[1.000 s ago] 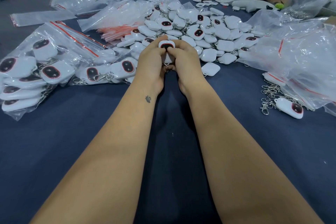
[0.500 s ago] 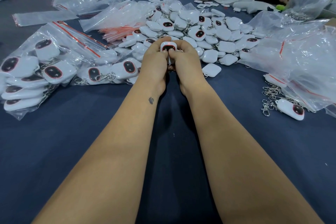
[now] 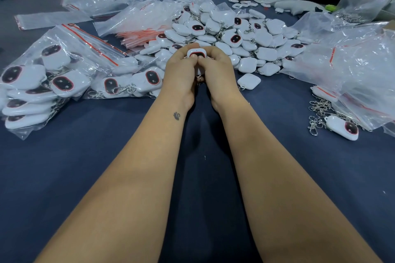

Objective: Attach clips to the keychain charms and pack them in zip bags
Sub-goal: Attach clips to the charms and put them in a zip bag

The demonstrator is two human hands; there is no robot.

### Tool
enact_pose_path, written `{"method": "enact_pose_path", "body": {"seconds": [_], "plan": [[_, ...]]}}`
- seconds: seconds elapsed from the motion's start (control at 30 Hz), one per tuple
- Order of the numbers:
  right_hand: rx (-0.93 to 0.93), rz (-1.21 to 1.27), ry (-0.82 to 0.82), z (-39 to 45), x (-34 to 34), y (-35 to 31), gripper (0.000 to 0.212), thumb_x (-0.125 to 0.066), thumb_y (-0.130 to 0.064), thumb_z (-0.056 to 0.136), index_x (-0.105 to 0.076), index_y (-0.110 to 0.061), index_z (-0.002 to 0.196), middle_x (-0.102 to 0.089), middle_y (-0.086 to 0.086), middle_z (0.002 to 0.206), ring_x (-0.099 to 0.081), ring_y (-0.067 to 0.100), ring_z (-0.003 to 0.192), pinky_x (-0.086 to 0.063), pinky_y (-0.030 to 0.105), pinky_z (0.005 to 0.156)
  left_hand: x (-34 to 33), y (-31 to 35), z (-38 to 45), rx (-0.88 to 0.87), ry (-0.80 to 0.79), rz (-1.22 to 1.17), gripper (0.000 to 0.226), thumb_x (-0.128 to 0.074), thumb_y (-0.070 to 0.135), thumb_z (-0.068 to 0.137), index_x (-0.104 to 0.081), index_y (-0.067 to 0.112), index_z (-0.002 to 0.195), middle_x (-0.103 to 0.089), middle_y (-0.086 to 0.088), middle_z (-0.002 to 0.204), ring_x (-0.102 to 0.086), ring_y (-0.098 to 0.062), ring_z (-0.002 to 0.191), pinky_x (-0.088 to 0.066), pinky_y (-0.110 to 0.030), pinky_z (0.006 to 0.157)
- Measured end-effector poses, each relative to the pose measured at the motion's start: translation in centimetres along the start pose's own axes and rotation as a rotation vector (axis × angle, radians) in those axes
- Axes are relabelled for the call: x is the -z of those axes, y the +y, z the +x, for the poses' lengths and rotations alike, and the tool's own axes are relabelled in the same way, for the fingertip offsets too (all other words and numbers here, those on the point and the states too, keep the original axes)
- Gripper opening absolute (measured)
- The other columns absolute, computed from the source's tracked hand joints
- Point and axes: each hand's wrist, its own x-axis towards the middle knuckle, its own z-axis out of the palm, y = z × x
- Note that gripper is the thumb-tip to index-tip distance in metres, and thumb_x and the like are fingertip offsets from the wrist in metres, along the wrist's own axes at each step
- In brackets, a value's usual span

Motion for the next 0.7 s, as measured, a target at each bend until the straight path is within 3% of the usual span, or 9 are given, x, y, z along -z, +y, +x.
{"method": "enact_pose_path", "body": {"seconds": [0.17,0.33,0.43,0.53,0.6,0.7], "plan": [[0.011,-0.02,-0.002,-0.1,0.0,0.0,0.023,-0.053,-0.001,0.09,-0.067,-0.007,0.108,-0.068,0.011,0.095,-0.062,0.017,0.081,-0.052,0.032,0.076,0.1,0.1,0.0,0.001,0.007,-0.017,0.031,-0.037,-0.003,0.101,-0.061,0.012,0.115,-0.067,-0.007,0.088,-0.066,-0.015,0.069,-0.05,-0.021,0.059],[-0.004,0.119,0.047,0.0,0.3,-0.6,0.019,-0.049,-0.001,0.089,-0.066,-0.01,0.095,-0.067,0.011,0.088,-0.059,0.017,0.074,-0.046,0.027,0.059,-0.3,0.3,-0.3,-0.077,-0.052,0.142,0.027,-0.045,0.0,0.098,-0.066,0.013,0.107,-0.07,-0.005,0.09,-0.067,-0.011,0.07,-0.05,-0.02,0.055],[-0.087,0.329,0.106,0.3,0.9,-0.7,0.017,-0.046,-0.002,0.087,-0.061,-0.008,0.082,-0.058,0.007,0.073,-0.053,0.018,0.064,-0.039,0.022,0.051,-0.8,0.0,-0.8,-0.212,-0.121,0.428,0.028,-0.048,0.001,0.093,-0.067,0.02,0.102,-0.07,0.001,0.097,-0.066,-0.01,0.086,-0.054,-0.021,0.072],[-0.132,0.486,0.146,0.4,1.0,-0.6,0.014,-0.045,-0.005,0.087,-0.055,-0.009,0.078,-0.053,0.011,0.077,-0.051,0.024,0.074,-0.04,0.027,0.057,-1.0,-0.2,-1.3,-0.373,-0.119,0.744,0.036,-0.05,0.004,0.089,-0.066,0.021,0.118,-0.068,0.005,0.113,-0.062,-0.01,0.105,-0.051,-0.029,0.094],[-0.099,0.482,0.191,0.4,0.9,-0.7,0.014,-0.047,-0.004,0.091,-0.056,-0.009,0.081,-0.054,0.012,0.082,-0.052,0.025,0.079,-0.042,0.031,0.063,-0.8,0.0,-1.4,-0.483,-0.057,0.921,0.04,-0.049,0.005,0.086,-0.064,0.021,0.12,-0.064,0.003,0.118,-0.059,-0.015,0.11,-0.049,-0.033,0.094],[-0.042,0.321,0.243,0.3,0.8,-0.8,0.012,-0.054,-0.01,0.096,-0.06,-0.014,0.086,-0.057,0.003,0.08,-0.051,0.017,0.075,-0.042,0.029,0.066,0.1,0.6,-1.0,-0.661,0.2,1.382,0.04,-0.053,0.012,0.081,-0.061,0.023,0.119,-0.058,-0.003,0.12,-0.048,-0.027,0.115,-0.033,-0.031,0.085]]}}
